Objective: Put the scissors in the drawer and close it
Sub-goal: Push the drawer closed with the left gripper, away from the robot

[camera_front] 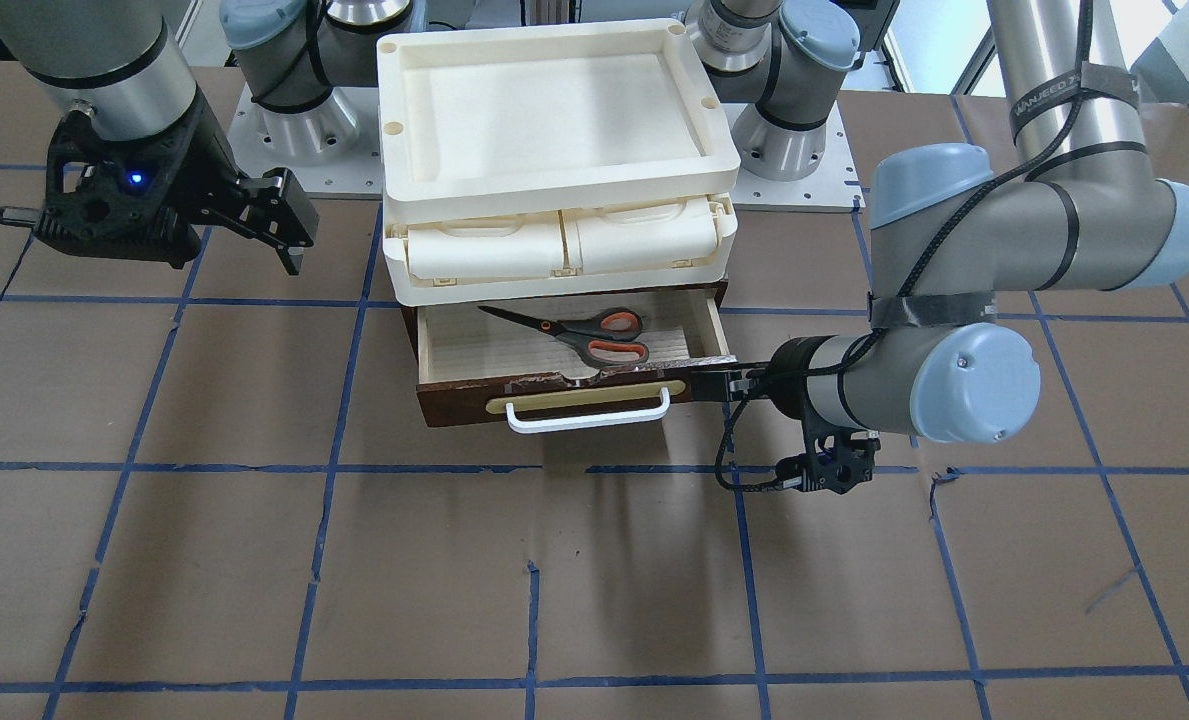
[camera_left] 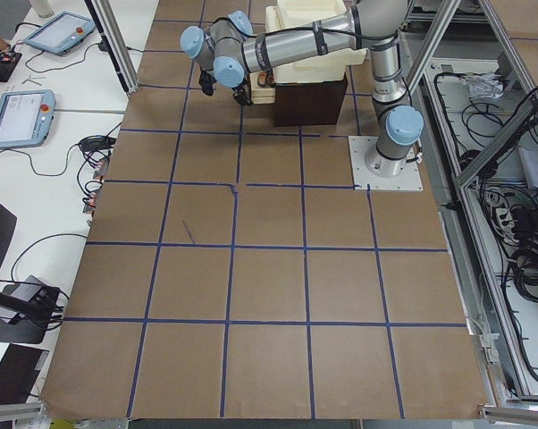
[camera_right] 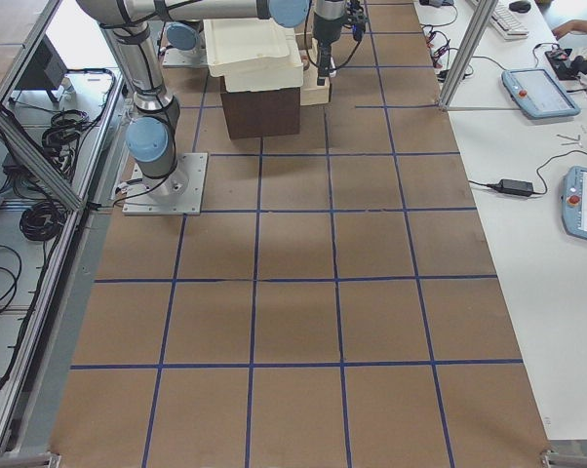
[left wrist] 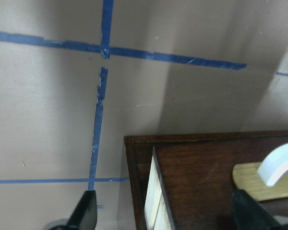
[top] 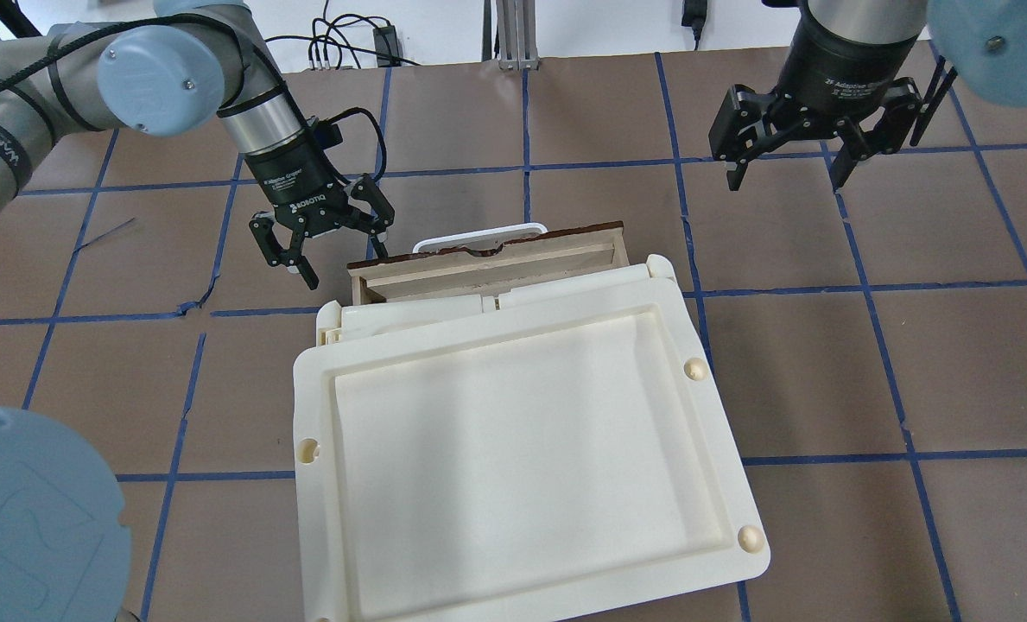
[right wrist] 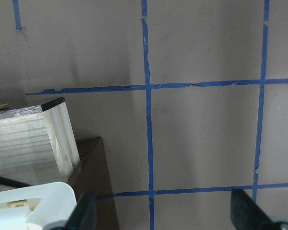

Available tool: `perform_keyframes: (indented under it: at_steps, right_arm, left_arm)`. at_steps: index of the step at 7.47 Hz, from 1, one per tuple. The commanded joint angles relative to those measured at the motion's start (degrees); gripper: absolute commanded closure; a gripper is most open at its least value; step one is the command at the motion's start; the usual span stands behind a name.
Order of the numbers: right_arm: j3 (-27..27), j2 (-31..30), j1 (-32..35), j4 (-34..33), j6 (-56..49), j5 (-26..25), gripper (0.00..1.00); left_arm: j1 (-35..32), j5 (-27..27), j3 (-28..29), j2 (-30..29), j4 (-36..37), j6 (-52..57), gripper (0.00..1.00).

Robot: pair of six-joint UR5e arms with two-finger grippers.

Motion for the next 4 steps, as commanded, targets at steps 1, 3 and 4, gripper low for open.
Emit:
perform_keyframes:
  at_steps: [1, 3, 4]
  right_arm:
    - [-0.36, 0.00, 0.08, -0.06, 0.01, 0.01, 0.00]
    - [-0.28, 0.00, 0.16, -0.06, 0.01, 0.01, 0.00]
    - [-0.01, 0.00, 0.17, -0.06, 0.01, 0.10, 0.00]
  left_arm:
    - [0.00, -0.02, -0.67, 0.77, -0.43, -0.08, 0.00]
    - [0.00, 0.15, -1.20, 1.30, -2.10, -0.34, 0.00]
    - [0.00, 0.15, -1.37, 1.30, -2.19, -0.51, 0.00]
